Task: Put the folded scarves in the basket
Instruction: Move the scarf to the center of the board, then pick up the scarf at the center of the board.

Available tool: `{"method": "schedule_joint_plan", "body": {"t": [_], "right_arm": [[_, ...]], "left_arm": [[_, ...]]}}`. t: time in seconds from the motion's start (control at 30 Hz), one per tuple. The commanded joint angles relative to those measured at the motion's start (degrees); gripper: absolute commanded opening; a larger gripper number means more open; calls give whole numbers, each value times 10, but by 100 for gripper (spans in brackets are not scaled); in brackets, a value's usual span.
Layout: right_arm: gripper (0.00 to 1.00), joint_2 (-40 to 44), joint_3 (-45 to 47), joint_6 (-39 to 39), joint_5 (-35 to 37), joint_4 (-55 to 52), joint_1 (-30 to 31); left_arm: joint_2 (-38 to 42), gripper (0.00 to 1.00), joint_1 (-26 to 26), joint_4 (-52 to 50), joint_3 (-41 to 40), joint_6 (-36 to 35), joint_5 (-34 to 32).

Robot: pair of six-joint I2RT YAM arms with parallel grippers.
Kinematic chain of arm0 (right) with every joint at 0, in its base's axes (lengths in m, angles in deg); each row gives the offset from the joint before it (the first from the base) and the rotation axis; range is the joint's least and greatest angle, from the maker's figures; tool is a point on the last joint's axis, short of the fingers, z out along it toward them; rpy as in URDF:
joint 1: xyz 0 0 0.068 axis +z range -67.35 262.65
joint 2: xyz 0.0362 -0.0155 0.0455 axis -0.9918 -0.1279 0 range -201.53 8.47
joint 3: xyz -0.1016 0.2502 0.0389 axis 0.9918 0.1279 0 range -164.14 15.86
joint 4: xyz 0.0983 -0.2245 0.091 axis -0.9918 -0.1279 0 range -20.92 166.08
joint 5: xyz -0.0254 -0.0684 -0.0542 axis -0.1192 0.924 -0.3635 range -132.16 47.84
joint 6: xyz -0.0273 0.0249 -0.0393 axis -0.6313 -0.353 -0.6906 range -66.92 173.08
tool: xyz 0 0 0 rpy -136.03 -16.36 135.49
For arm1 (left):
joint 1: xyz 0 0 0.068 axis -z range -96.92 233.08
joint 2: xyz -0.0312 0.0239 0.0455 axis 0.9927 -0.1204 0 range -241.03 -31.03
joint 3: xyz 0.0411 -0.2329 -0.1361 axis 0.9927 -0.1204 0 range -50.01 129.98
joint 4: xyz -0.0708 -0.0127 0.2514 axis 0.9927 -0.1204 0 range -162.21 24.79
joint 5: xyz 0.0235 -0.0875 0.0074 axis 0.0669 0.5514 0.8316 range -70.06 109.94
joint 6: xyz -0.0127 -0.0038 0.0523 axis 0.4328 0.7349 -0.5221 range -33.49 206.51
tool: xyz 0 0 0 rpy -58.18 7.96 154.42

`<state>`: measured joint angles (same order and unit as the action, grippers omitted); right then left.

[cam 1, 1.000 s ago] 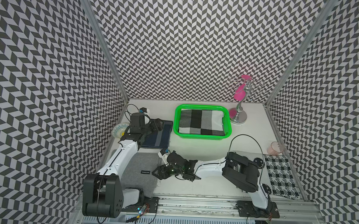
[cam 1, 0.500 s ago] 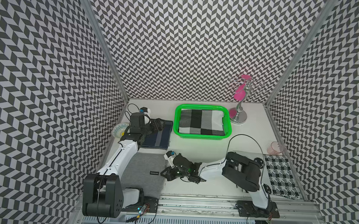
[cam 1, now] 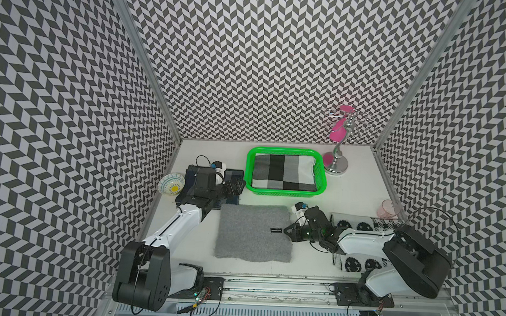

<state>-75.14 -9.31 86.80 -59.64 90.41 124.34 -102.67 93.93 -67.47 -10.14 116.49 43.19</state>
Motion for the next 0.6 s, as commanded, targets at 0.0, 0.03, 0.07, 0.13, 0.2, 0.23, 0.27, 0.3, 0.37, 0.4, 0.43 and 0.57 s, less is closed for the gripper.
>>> {"method": "schedule_joint_plan", "body": {"t": [0.0, 0.03, 0.07, 0.13, 0.2, 0.23, 0.27, 0.3, 0.37, 0.4, 0.43, 0.57], "right_arm": [[18, 28, 10, -59, 8, -62, -36], [25, 33, 12, -62, 3, -63, -46], [27, 39, 11, -67, -12, -65, -54], [30, 48, -1, -75, -22, -82, -57], [34, 63, -12, -78, -20, -99, -62], [36, 68, -15, -78, -21, -104, -66], [40, 74, -17, -79, -26, -106, -70], [43, 77, -22, -79, -26, -112, -76], [45, 77, -34, -84, -27, -133, -86], [45, 78, -36, -84, -27, -135, -91], [45, 80, -35, -84, -27, -129, -97], [58, 65, -42, -100, -102, -97, -108]], "left_arm": [[24, 80, 16, 34, -33, 17, -3], [27, 80, 20, 36, -43, 17, -5], [31, 80, 24, 39, -55, 19, -6], [43, 80, 27, 43, -75, 24, -14], [62, 80, 31, 51, -101, 38, -31], [71, 80, 33, 53, -111, 45, -40], [81, 80, 34, 52, -120, 50, -48], [90, 80, 34, 55, -131, 57, -50], [111, 80, 35, 50, -139, 62, -63], [120, 80, 36, 46, -140, 62, -73], [127, 80, 36, 42, -141, 62, -75], [133, 85, 39, 43, -168, 81, -54]]}}
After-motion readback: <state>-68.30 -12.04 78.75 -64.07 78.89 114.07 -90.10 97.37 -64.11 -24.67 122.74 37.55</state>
